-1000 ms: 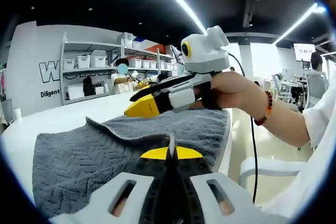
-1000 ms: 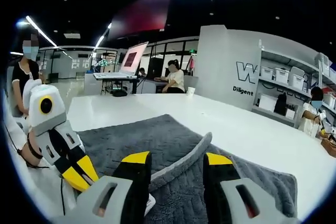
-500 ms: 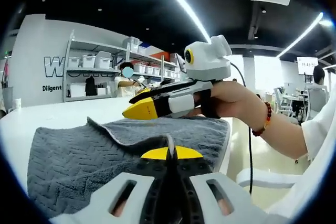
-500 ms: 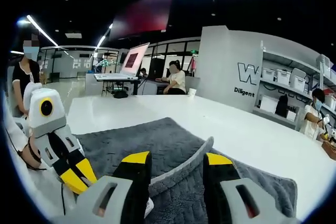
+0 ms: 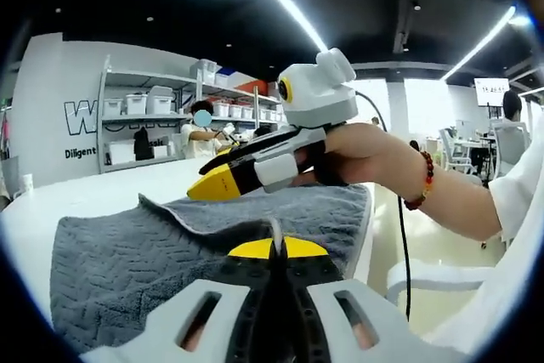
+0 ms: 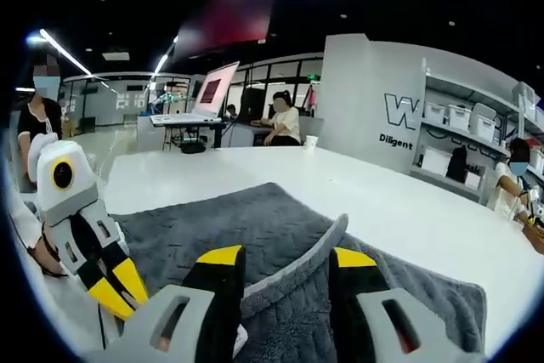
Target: Open the folded towel by lifting each exposed corner and separating the folded layers until the towel lies flat within the target outline without major curled edges
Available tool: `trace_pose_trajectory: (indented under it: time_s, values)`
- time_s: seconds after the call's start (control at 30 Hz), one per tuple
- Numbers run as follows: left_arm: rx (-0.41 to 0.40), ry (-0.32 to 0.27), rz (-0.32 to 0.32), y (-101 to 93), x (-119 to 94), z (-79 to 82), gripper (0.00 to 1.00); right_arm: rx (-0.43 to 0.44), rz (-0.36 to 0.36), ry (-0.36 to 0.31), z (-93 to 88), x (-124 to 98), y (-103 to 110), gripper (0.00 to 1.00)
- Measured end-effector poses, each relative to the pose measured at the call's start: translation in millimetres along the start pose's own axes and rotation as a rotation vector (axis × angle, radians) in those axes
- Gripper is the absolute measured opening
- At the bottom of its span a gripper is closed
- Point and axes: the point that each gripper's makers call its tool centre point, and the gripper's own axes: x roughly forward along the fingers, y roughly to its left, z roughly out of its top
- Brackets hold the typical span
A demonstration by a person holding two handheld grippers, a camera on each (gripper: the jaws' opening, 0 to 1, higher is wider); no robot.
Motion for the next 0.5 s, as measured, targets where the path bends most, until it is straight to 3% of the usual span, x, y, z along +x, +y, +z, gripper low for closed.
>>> trace_pose_trajectory:
  time_s: [0.5]
  values:
    - [-0.005, -0.014, -0.01, -2.7, -5.5, 1.1, 0.0, 0.004, 0.02, 0.053, -7.6, 19.1, 3.6, 0.36]
